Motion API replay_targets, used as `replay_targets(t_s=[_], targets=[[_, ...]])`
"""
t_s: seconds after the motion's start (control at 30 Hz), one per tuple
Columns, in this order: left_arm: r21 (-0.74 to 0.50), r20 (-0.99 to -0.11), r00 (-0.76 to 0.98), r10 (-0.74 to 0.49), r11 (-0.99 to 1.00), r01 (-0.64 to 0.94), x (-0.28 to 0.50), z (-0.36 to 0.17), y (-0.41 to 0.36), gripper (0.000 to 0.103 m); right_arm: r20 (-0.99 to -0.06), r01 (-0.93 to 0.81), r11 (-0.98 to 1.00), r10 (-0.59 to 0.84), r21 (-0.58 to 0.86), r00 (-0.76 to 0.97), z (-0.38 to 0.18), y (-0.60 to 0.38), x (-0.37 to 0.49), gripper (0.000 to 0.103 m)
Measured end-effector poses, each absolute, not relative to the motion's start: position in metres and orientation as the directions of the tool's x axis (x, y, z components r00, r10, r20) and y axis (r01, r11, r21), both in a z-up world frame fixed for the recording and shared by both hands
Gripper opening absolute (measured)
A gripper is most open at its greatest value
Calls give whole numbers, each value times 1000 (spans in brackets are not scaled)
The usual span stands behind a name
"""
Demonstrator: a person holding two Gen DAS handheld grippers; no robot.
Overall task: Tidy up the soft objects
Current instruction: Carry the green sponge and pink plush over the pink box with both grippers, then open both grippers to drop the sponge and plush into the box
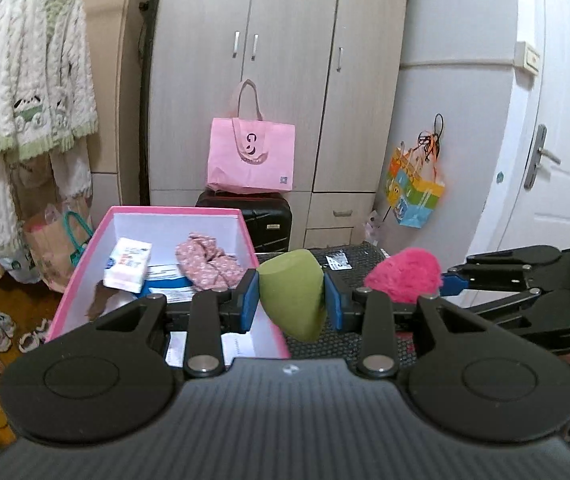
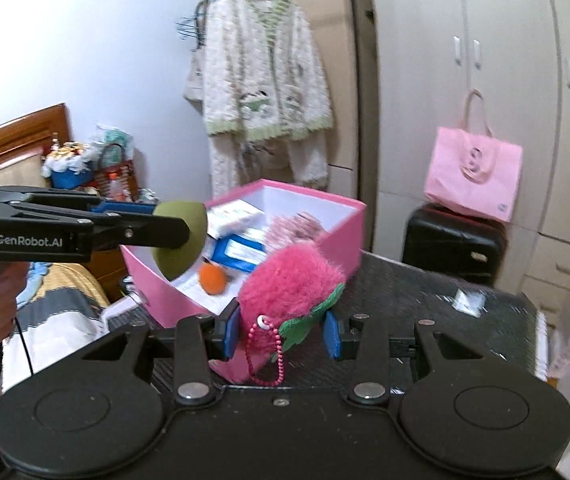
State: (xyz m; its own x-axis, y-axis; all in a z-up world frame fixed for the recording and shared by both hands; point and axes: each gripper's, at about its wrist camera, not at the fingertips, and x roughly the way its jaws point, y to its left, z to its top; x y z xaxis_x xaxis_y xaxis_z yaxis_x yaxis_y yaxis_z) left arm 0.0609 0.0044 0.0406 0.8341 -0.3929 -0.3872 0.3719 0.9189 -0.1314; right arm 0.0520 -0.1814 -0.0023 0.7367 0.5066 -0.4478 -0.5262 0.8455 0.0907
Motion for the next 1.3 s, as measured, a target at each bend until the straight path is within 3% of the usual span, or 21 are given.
replay_targets(t_s=[0.4, 0.8, 0.93, 0.97, 1.3], targets=[[-169, -428, 830, -357, 934, 314, 90, 33, 64, 35, -451, -603, 793, 570, 84, 687, 12, -113, 87, 46], [-181, -610, 705, -361, 930, 320, 169, -15, 77, 36, -589, -565, 825, 451, -12, 671, -23, -64, 145, 46], [-191, -643, 678, -356, 932, 309, 185, -27, 78, 36, -625, -566, 823, 414, -54, 662, -30, -57, 158, 53], [-201, -645, 671, -365, 929, 311, 187, -29, 79, 36, -625, -563, 824, 406, -65, 667, -30, -56, 159, 57], [-218, -648, 651, -395, 915, 339, 187, -34, 78, 42, -584, -498, 865, 376, -57, 720, -25, -69, 163, 59]])
